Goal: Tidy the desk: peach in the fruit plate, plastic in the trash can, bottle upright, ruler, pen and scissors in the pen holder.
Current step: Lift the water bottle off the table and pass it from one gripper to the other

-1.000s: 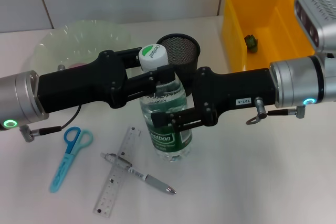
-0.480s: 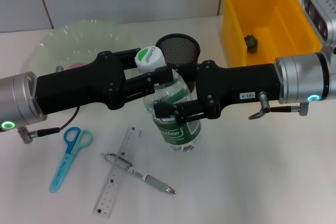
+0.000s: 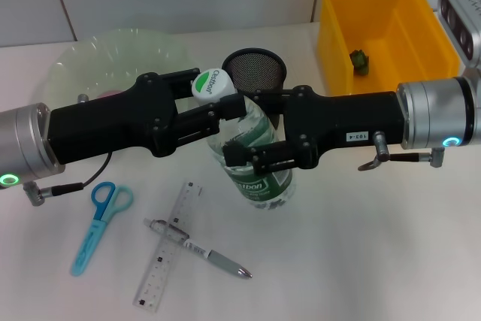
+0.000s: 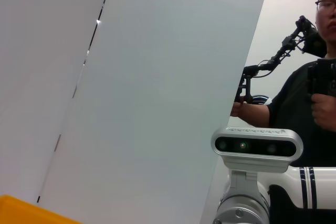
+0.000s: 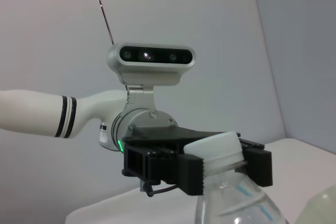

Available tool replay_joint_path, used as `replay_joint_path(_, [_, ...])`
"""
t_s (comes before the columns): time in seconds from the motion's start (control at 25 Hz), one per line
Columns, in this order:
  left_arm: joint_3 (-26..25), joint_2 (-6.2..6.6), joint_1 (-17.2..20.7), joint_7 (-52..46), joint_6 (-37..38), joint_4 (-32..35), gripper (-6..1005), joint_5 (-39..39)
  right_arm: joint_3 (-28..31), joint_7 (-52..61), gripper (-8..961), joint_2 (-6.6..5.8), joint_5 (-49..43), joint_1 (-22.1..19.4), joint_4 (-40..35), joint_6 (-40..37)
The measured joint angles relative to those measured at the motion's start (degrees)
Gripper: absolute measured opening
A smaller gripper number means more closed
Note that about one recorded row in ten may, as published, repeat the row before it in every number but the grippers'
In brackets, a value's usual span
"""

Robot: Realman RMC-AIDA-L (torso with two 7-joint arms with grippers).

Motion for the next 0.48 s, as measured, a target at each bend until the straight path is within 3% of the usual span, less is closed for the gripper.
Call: replay_joint_path(0.48, [0.02, 0.05, -0.15, -0.01, -0.01, 0.04, 454, -0.17, 1.42, -0.72, 811, 0.03, 0.00, -0.28, -0.07, -0.23])
